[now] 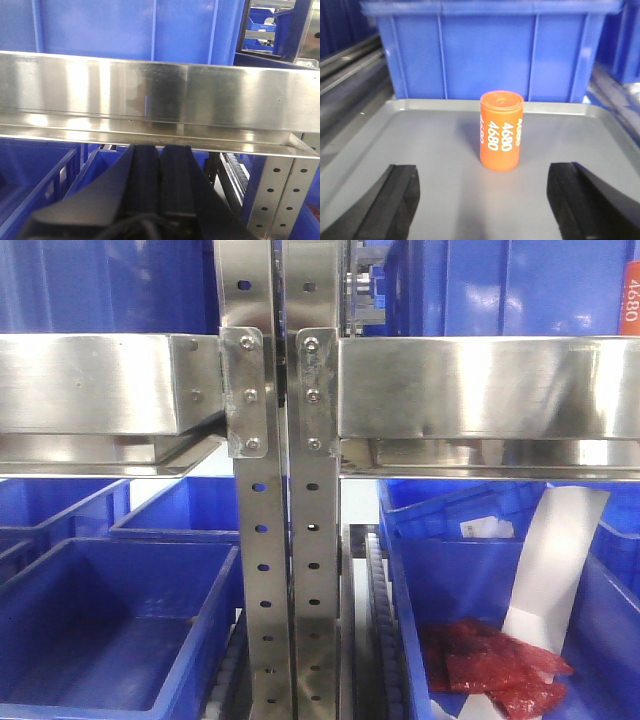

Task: Grab orange capacitor from left shelf to right conveyor
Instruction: 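Close the right gripper around the orange cylinder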

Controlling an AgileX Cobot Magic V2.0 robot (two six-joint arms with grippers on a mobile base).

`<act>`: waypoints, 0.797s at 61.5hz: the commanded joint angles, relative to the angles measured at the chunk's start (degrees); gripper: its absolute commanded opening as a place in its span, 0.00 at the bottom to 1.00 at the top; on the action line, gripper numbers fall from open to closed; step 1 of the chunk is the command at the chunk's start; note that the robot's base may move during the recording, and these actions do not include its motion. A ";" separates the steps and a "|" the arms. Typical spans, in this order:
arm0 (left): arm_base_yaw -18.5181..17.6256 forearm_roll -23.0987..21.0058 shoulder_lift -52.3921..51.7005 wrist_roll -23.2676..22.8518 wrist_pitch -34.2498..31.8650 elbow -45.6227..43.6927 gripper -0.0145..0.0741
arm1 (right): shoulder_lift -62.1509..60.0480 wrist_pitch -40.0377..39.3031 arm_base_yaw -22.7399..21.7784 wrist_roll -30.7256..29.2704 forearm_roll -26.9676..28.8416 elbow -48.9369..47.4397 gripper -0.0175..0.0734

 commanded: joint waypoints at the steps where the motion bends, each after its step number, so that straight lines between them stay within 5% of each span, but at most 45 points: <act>1: -0.03 -0.10 -0.67 -0.08 -5.10 -0.30 0.02 | 3.18 -9.99 -0.31 -0.51 -0.56 -2.33 0.88; 24: -0.03 -0.10 -0.67 -0.08 -5.10 -0.30 0.02 | 16.04 -26.57 -2.35 3.88 -0.51 -2.48 0.88; 49: -0.03 -0.10 -0.67 -0.08 -5.10 -0.30 0.02 | 26.43 -28.41 -2.35 4.50 -0.51 -9.25 0.88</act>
